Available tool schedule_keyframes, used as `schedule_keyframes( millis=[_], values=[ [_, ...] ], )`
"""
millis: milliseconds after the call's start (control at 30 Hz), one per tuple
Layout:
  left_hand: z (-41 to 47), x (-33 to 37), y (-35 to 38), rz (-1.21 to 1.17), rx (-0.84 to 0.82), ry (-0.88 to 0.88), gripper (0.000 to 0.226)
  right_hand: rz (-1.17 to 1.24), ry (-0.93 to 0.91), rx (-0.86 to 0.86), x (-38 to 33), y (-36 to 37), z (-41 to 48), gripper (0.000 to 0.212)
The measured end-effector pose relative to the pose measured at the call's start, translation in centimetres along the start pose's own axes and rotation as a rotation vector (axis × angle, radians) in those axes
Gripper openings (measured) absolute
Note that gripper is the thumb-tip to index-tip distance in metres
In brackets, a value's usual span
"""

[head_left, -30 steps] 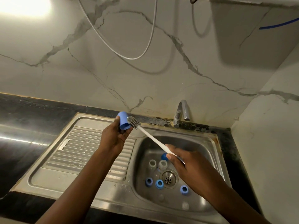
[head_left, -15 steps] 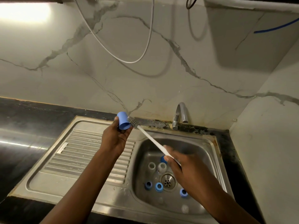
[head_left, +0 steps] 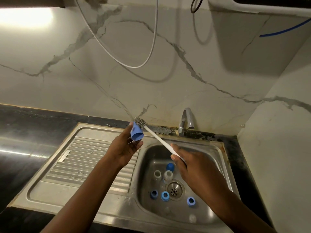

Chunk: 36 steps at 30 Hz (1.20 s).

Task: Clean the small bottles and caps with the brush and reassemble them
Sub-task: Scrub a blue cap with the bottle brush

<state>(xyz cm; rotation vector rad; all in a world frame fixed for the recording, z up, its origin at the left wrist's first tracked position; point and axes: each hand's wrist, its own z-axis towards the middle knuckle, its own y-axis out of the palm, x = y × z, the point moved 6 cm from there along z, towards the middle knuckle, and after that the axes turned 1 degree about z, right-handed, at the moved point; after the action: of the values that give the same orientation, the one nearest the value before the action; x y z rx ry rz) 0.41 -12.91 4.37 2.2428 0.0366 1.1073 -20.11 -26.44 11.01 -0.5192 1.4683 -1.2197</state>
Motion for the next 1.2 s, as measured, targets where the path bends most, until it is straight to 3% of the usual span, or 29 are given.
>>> schedule_keyframes(
  millis=[133, 300, 600, 900, 1200],
  values=[
    [0.1, 0.5, -0.6, -0.031, 0.069, 0.046, 0.047, 0.049, 0.015, -0.036, 0.0, 0.4, -0.7, 0.05],
    [0.4, 1.4, -1.3, -0.081, 0.095, 0.092, 0.031, 0.098, 0.048, -0.097, 0.5, 0.6, -2.4, 0.05],
    [-0.9, -0.8, 1.2, -0.167, -0.05, 0.033, 0.038, 0.139, 0.053, 0.011, 0.1, 0.6, 0.3, 0.051],
    [-0.4, 1.2, 0.2, -0.16, 0.014, 0.072, 0.048, 0.142, 0.052, -0.086, 0.4, 0.7, -1.9, 0.057],
    [-1.8, -1.0, 2.1, -0.182, -0.117, -0.008, 0.033, 0.16, 0.078, -0.004, 0.9, -0.1, -1.1, 0.05]
  ],
)
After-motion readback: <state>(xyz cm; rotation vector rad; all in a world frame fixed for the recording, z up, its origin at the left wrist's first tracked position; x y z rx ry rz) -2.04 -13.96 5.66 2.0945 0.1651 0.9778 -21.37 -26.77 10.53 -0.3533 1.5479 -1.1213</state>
